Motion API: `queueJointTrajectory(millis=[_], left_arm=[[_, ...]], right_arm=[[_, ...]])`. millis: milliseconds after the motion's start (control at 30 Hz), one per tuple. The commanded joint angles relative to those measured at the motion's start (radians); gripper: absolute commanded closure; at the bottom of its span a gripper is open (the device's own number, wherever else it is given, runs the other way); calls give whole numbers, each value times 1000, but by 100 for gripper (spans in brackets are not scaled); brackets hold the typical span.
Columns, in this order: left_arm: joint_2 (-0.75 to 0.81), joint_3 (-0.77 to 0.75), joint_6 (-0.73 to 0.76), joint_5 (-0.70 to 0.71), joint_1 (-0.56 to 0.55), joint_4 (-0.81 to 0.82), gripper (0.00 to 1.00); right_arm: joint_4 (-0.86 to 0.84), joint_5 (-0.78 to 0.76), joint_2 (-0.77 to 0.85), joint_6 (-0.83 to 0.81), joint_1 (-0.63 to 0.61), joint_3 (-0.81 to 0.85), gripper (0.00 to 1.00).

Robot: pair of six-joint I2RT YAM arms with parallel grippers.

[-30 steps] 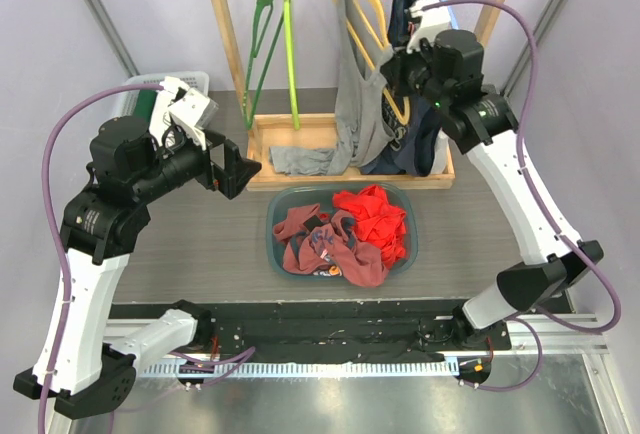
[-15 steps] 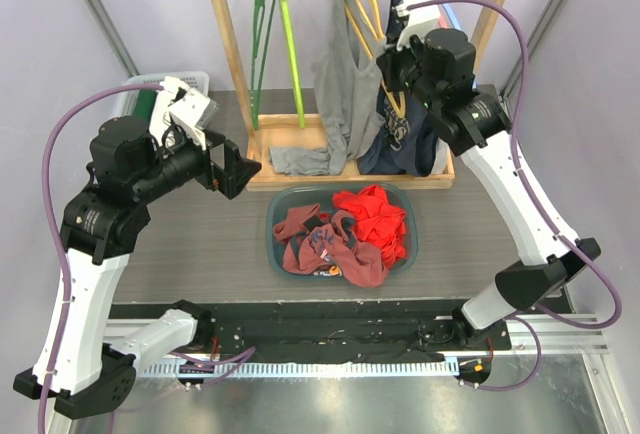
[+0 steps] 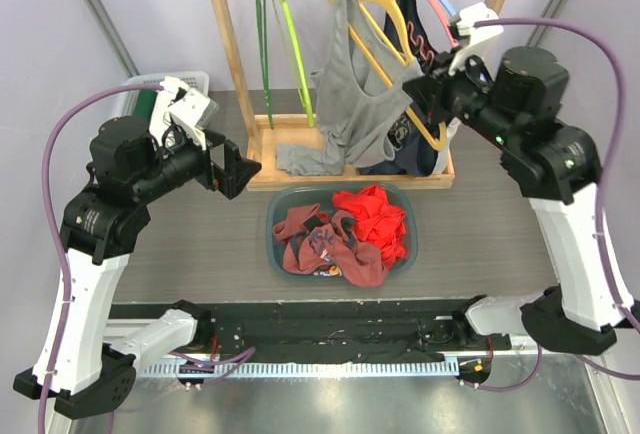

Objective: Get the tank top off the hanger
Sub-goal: Pick up the hanger from the clothesline.

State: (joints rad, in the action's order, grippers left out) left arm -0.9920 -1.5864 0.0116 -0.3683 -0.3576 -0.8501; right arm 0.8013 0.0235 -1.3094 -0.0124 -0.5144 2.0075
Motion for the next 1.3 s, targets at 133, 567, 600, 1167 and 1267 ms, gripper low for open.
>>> queueJointTrajectory(millis=[133, 567, 600, 1167, 1267], left_arm=[[9, -23, -5, -34, 5, 28, 0], [30, -20, -5, -38, 3, 25, 0], [33, -20, -7, -40, 3, 23, 0], [50, -17, -5, -47, 5, 22, 0], [46, -18, -7, -49, 5, 23, 0]], right_arm=[[-185, 177, 171, 75, -7, 142, 99], [-309, 240, 203, 112, -7, 201, 99], [-344, 256, 202, 120, -7, 220, 99], [-372, 354, 167, 215, -7, 261, 99], [-373, 352, 142, 216, -7, 270, 99]])
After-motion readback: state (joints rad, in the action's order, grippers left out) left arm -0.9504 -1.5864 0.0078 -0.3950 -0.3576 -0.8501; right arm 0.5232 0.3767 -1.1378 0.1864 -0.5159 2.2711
